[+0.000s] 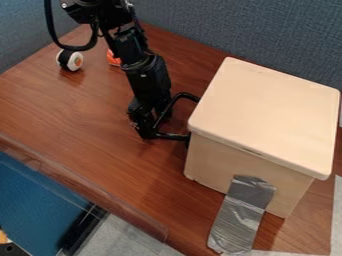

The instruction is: Close the drawer

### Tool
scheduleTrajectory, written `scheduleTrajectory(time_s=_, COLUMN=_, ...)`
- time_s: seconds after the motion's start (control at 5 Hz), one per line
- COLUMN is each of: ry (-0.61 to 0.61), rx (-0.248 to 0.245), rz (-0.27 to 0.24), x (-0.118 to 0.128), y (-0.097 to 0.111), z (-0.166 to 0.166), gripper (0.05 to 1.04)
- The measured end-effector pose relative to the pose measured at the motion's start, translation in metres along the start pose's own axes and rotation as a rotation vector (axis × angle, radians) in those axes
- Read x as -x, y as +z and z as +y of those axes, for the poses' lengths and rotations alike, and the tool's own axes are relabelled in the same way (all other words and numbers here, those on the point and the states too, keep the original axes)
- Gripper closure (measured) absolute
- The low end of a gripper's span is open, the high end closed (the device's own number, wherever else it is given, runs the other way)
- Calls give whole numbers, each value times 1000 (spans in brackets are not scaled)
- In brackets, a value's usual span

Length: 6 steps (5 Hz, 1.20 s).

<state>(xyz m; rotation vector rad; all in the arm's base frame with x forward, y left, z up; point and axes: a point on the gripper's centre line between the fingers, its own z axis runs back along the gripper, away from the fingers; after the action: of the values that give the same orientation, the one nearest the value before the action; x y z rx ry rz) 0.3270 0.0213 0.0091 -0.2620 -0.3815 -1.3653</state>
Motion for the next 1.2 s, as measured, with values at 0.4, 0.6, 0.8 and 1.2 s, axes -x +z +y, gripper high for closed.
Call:
scheduleTrajectory(time_s=0.4, ry=146, rx=-47, rz=16, x=48, y=49, z=23, gripper=83)
scheduleTrajectory(time_s=0.6, ry=248, rx=-62, rz=14, x=68, y=79, z=30, gripper=83)
scheduleTrajectory(time_s=0.8, ry=385, rx=-44, rz=57, x=81, y=106, z=31, gripper=83)
scheduleTrajectory(time_s=1.2, ry=576, rx=-81, rz=127, x=107, y=173, z=17, gripper=83)
